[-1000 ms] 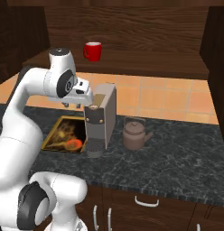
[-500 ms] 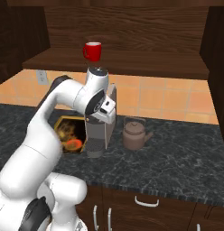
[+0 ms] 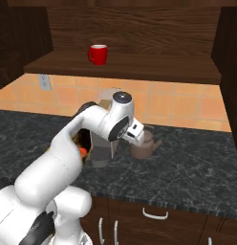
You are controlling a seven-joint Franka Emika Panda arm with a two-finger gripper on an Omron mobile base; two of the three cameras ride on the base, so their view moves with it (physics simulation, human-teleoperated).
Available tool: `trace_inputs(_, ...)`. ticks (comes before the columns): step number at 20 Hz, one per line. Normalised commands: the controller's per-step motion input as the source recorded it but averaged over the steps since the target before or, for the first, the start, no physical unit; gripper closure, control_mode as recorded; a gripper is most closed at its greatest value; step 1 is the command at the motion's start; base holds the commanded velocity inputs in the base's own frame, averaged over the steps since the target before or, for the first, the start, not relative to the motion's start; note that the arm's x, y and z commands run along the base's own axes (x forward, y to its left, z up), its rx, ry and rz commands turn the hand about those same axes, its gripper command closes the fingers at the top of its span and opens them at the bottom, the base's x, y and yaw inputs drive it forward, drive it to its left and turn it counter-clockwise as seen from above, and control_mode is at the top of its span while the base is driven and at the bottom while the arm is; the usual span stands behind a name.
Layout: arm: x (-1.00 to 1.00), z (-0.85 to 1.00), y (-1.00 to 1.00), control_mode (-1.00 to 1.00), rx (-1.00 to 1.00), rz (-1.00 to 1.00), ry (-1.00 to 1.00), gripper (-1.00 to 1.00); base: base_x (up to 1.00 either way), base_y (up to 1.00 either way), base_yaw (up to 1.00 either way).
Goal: Pick the kettle from the counter and place it on the tray. Then pick the mug from the cabinet and place it on the tray. Then close the cabinet doors.
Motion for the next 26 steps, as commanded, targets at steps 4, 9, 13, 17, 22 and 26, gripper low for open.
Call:
trace_inputs(4,1.0,-0.43,-1.0,-1.0,-0.01,-0.08,0.11,-1.0,0.0,0.0,0.0)
trace_inputs(9,0.76,-0.14,-0.86,-1.0,0.0,-0.06,0.09,-1.0,0.0,0.0,0.0)
trace_inputs(13,0.09,0.0,-0.09,-1.0,0.09,0.0,0.0,-1.0,0.0,0.0,0.0)
trace_inputs(17,0.21,0.0,0.0,-1.0,0.08,-0.02,-0.01,-1.0,0.0,0.0,0.0)
trace_inputs(22,0.31,0.0,0.12,-1.0,0.06,-0.17,-0.13,-1.0,0.0,0.0,0.0)
trace_inputs(26,0.18,0.0,0.36,-1.0,0.13,-0.44,-0.1,-1.0,0.0,0.0,0.0)
